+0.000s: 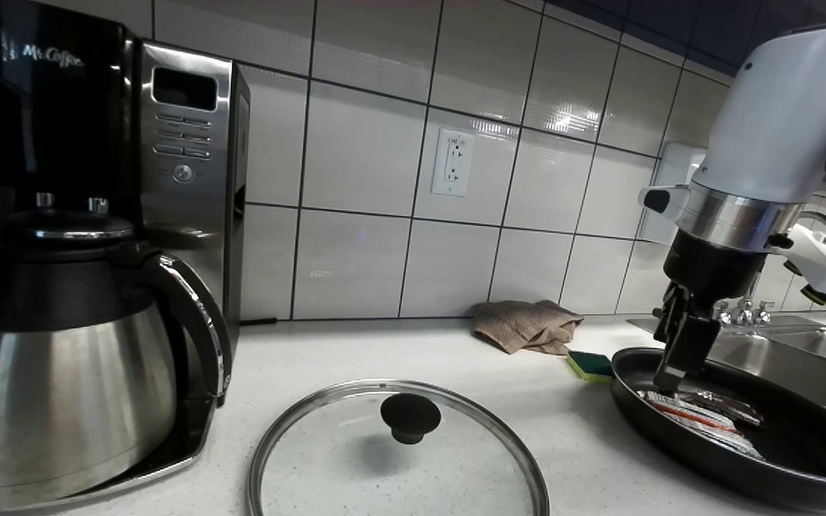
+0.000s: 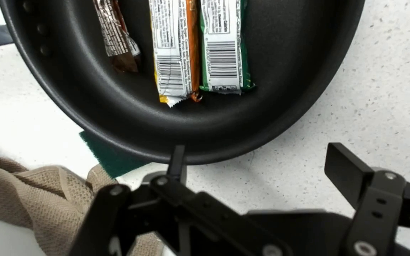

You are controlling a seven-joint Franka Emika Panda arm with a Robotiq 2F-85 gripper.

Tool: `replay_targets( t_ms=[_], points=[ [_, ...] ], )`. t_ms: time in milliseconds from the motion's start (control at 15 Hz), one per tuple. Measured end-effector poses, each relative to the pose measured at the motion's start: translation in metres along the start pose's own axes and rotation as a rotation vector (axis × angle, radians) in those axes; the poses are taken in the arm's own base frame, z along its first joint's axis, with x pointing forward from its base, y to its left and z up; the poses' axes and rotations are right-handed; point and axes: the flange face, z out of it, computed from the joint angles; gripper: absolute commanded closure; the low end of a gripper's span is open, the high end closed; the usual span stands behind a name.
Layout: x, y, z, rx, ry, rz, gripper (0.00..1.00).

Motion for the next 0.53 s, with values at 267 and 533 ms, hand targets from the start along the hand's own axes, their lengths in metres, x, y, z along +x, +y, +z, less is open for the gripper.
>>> replay_targets(
  t_ms=[267, 533],
  points=[
    [0.025, -0.015, -0.013, -0.021, 0.042, -0.089, 0.00],
    [0.063, -0.041, -0.030, -0.027, 0.126, -0.216, 0.00]
  ],
)
